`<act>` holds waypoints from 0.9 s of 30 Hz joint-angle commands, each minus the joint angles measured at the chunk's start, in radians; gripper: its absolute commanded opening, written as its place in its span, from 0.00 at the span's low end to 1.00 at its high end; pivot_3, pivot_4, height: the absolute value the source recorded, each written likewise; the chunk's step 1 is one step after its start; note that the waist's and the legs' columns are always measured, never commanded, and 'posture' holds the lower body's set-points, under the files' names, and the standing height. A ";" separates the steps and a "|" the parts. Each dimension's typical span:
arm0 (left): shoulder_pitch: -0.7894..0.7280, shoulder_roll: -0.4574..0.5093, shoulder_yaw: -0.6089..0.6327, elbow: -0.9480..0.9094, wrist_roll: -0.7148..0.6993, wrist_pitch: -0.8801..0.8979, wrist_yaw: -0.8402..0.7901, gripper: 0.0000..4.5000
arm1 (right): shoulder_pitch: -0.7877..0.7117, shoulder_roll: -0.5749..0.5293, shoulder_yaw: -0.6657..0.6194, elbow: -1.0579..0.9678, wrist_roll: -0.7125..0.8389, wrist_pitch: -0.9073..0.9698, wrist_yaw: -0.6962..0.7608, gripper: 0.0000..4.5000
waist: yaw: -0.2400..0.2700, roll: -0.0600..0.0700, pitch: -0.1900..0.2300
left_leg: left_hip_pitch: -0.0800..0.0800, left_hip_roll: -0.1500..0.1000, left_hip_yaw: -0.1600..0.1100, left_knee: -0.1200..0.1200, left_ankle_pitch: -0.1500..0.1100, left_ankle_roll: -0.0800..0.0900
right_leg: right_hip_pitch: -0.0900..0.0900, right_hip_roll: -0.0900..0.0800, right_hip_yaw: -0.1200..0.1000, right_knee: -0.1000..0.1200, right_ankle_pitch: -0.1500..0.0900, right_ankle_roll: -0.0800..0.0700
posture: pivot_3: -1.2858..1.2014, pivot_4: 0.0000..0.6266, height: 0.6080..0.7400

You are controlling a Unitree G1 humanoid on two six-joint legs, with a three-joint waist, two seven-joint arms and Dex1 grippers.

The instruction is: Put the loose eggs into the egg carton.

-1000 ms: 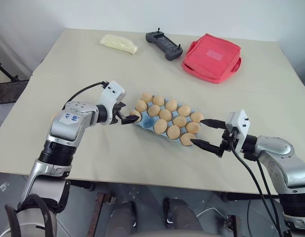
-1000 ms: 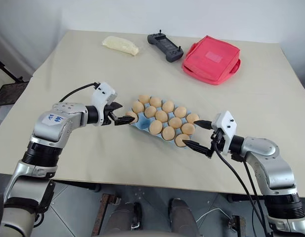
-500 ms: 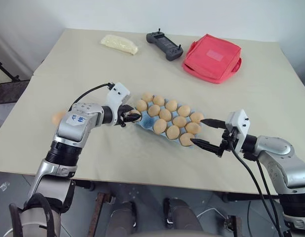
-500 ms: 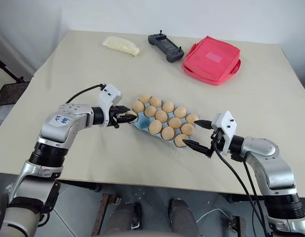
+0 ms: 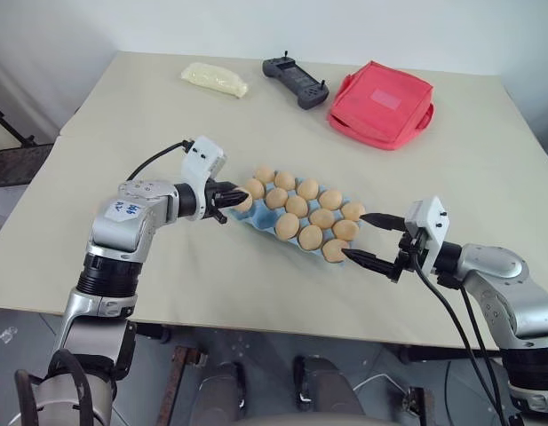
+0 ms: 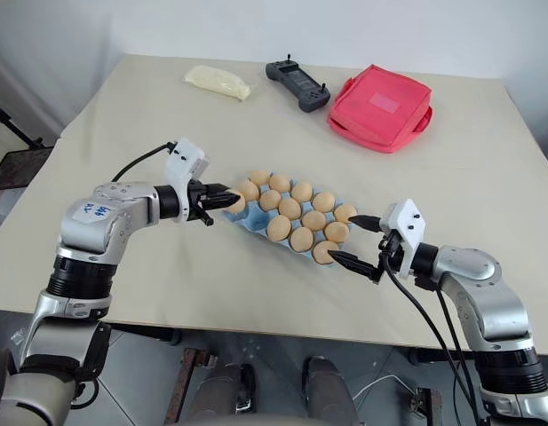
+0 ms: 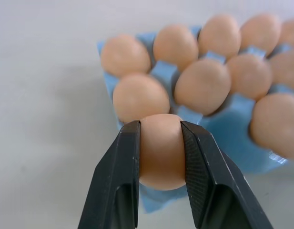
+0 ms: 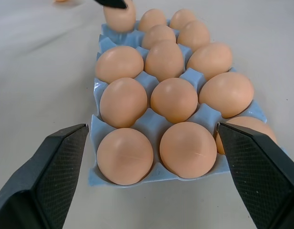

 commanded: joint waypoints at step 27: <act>-0.012 -0.064 -0.050 0.004 -0.064 0.008 -0.009 0.41 | 0.020 0.005 -0.026 -0.058 0.017 -0.001 -0.017 1.00 | -0.001 0.000 0.000 | 0.001 0.000 0.000 0.001 0.001 0.000 | 0.000 0.000 0.001 0.001 0.000 0.000 | 0.52 0.24 1.00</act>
